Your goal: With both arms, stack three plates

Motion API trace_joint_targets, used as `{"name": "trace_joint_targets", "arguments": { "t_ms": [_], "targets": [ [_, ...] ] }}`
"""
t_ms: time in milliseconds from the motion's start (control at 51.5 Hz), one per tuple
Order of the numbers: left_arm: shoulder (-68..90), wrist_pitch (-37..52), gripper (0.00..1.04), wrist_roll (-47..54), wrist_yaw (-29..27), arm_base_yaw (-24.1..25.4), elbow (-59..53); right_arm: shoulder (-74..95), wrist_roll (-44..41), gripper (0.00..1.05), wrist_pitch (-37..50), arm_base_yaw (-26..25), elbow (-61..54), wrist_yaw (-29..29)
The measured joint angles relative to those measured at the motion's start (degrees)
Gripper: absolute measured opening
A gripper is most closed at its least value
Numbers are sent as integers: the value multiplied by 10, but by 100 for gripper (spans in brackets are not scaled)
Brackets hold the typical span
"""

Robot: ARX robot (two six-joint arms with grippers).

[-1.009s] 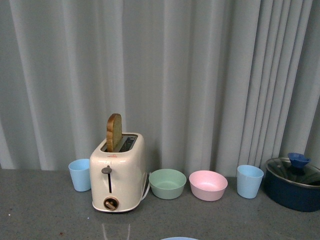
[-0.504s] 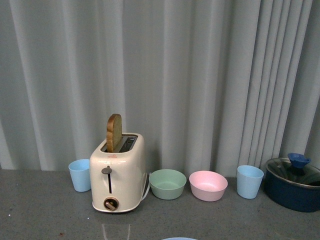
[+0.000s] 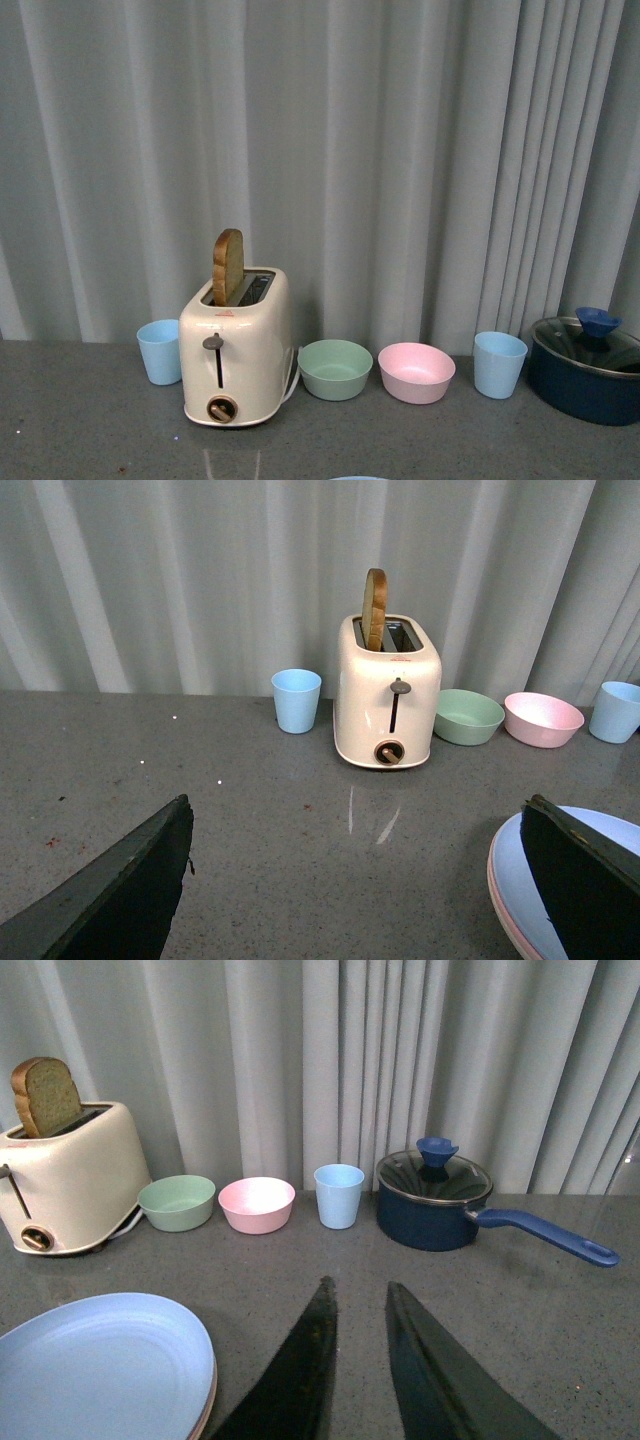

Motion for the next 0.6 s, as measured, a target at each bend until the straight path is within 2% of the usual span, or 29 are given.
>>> {"name": "trace_joint_targets", "arguments": {
  "t_ms": [116, 310, 407, 446, 601],
  "targets": [
    [0, 0, 98, 0, 0, 0, 0, 0, 0, 45, 0, 0, 0, 0],
    [0, 0, 98, 0, 0, 0, 0, 0, 0, 77, 0, 0, 0, 0],
    [0, 0, 98, 0, 0, 0, 0, 0, 0, 97, 0, 0, 0, 0],
    [0, 0, 98, 0, 0, 0, 0, 0, 0, 99, 0, 0, 0, 0],
    [0, 0, 98, 0, 0, 0, 0, 0, 0, 97, 0, 0, 0, 0]
  ]
}}
